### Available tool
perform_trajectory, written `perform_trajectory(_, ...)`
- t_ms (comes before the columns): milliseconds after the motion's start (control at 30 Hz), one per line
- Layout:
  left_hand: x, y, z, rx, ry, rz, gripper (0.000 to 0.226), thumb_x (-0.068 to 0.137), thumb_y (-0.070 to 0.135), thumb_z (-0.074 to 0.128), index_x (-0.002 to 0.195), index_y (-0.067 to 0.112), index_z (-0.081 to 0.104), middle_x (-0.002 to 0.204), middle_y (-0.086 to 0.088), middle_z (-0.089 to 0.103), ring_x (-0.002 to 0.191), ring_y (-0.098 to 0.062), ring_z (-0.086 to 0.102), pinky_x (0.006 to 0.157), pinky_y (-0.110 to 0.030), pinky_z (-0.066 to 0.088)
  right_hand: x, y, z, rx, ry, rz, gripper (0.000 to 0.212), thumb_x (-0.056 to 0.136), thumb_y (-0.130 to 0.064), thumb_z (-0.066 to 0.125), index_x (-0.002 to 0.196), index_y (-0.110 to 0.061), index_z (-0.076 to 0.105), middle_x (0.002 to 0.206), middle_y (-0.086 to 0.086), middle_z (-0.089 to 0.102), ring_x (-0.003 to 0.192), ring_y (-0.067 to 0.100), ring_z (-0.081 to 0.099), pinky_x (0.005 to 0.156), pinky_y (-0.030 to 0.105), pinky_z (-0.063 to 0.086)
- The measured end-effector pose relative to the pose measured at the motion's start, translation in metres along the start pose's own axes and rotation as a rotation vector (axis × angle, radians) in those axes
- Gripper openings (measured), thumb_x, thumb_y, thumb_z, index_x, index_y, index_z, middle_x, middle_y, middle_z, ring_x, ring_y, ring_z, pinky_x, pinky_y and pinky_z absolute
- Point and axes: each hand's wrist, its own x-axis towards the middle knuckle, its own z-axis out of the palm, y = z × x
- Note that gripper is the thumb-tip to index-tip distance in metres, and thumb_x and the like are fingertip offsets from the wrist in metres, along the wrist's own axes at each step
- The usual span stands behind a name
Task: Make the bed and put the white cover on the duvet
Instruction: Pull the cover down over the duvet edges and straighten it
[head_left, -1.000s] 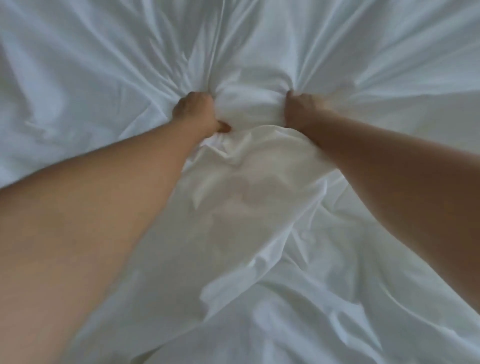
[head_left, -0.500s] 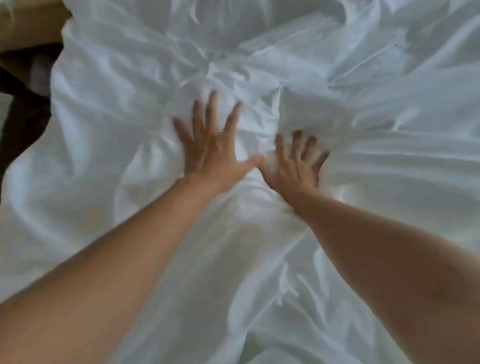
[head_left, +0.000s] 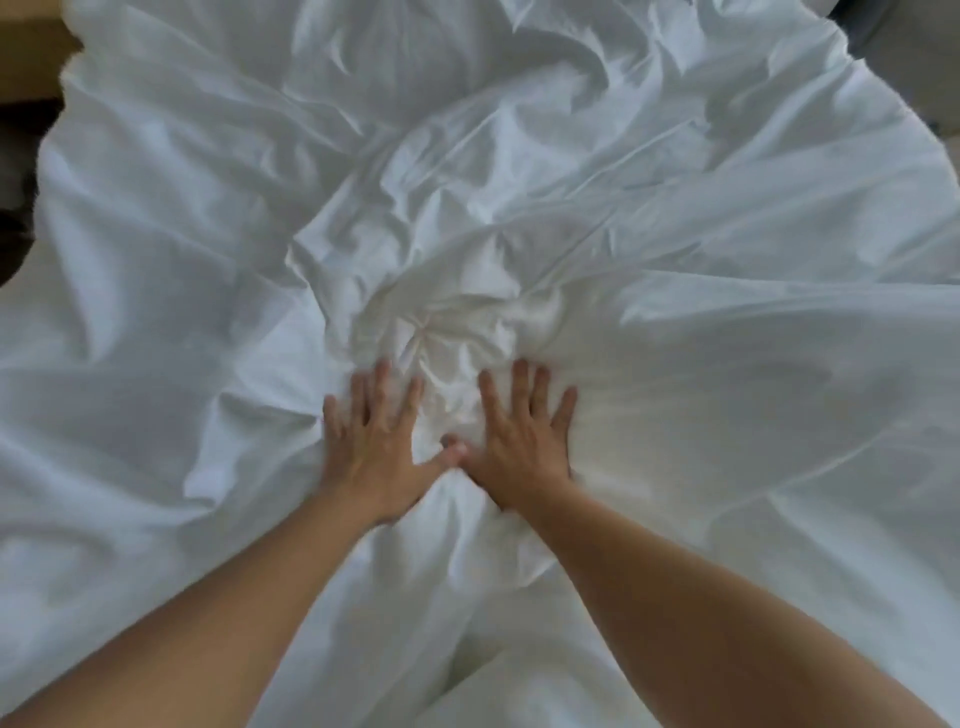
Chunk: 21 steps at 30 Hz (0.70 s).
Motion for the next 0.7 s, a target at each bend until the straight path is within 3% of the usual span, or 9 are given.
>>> perform_trajectory(67, -0.055, 0.004, 0.035, -0.048, -0.088, 0.047, 0.105, 0.067, 0.092, -0.021, 0.158, 0.04, -0.014, 0.161, -0.001, -0.039, 0.153, -0.027, -0.026, 0.12, -0.064, -0.009, 0.022, -0.008, -0.012, 0.008, -0.07, 0.01, 0.098, 0.086, -0.084, 0.022, 0.161, -0.027, -0.004, 0.167, 0.017, -0.016, 0.152, 0.042, -0.018, 0.116, 0.066, -0.013)
perform_trajectory(133, -0.098, -0.007, 0.053, -0.047, -0.134, 0.081, 0.102, 0.068, 0.09, -0.025, 0.157, 0.044, -0.01, 0.163, 0.002, -0.032, 0.155, -0.028, -0.019, 0.12, -0.067, -0.004, 0.018, -0.024, -0.022, 0.046, -0.099, 0.049, 0.095, 0.089, -0.08, 0.025, 0.161, -0.024, 0.0, 0.167, 0.017, -0.011, 0.153, 0.042, -0.013, 0.119, 0.063, -0.01)
perform_trajectory(167, -0.112, -0.016, 0.056, -0.022, -0.134, 0.097, 0.099, 0.069, 0.092, -0.022, 0.156, 0.046, -0.009, 0.163, 0.003, -0.03, 0.155, -0.028, -0.014, 0.119, -0.069, 0.0, 0.005, -0.035, -0.025, 0.101, -0.09, 0.059, 0.092, 0.09, -0.078, 0.027, 0.161, -0.023, 0.006, 0.168, 0.018, -0.006, 0.153, 0.04, -0.009, 0.12, 0.062, -0.009)
perform_trajectory(233, -0.128, -0.037, 0.051, 0.055, -0.196, 0.104, 0.097, 0.063, 0.095, -0.02, 0.149, 0.051, -0.02, 0.159, 0.008, -0.039, 0.153, -0.023, -0.023, 0.115, -0.073, -0.001, -0.041, -0.056, -0.021, 0.224, -0.036, 0.042, 0.083, 0.093, -0.074, 0.028, 0.159, -0.025, 0.019, 0.168, 0.015, 0.005, 0.154, 0.036, -0.001, 0.121, 0.059, -0.008)
perform_trajectory(333, -0.157, -0.061, 0.043, 0.085, -0.314, 0.018, 0.094, 0.066, 0.102, 0.01, 0.145, 0.062, -0.023, 0.154, 0.015, -0.047, 0.15, -0.023, -0.032, 0.111, -0.076, 0.006, -0.135, -0.079, 0.006, 0.272, 0.058, -0.048, 0.077, 0.091, -0.066, 0.036, 0.156, -0.027, 0.027, 0.168, 0.013, 0.01, 0.155, 0.035, -0.001, 0.123, 0.059, -0.004)
perform_trajectory(433, -0.196, -0.07, 0.044, 0.004, -0.344, -0.081, 0.124, 0.05, 0.109, 0.024, 0.152, 0.054, -0.019, 0.158, 0.014, -0.041, 0.154, -0.028, -0.02, 0.11, -0.075, 0.016, -0.202, -0.077, 0.036, 0.22, 0.035, -0.103, 0.083, 0.086, -0.062, 0.045, 0.158, -0.027, 0.024, 0.168, 0.013, 0.01, 0.153, 0.043, 0.008, 0.12, 0.063, 0.016)
perform_trajectory(533, -0.226, -0.056, 0.044, -0.039, -0.38, -0.155, 0.147, 0.037, 0.112, 0.029, 0.157, 0.04, -0.017, 0.165, 0.001, -0.028, 0.155, -0.028, -0.013, 0.112, -0.073, 0.016, -0.234, -0.065, 0.042, 0.26, -0.009, -0.049, 0.085, 0.087, -0.06, 0.043, 0.161, -0.029, 0.012, 0.169, 0.015, 0.003, 0.153, 0.042, 0.012, 0.122, 0.055, 0.012)
perform_trajectory(600, -0.241, -0.04, 0.051, -0.044, -0.364, -0.176, 0.147, 0.043, 0.109, 0.038, 0.157, 0.035, -0.02, 0.165, -0.005, -0.026, 0.155, -0.03, -0.012, 0.112, -0.073, 0.015, -0.251, -0.062, 0.046, 0.229, -0.002, -0.045, 0.083, 0.088, -0.06, 0.044, 0.16, -0.026, 0.018, 0.165, 0.022, 0.015, 0.15, 0.043, 0.024, 0.121, 0.054, 0.02)
perform_trajectory(700, -0.268, -0.02, 0.075, 0.007, -0.241, -0.121, 0.126, 0.064, 0.098, 0.041, 0.158, 0.037, -0.018, 0.165, -0.009, -0.025, 0.154, -0.036, -0.011, 0.111, -0.076, 0.014, -0.27, -0.061, 0.055, 0.176, 0.012, -0.052, 0.08, 0.089, -0.061, 0.046, 0.156, -0.021, 0.033, 0.157, 0.028, 0.034, 0.142, 0.043, 0.04, 0.114, 0.055, 0.034)
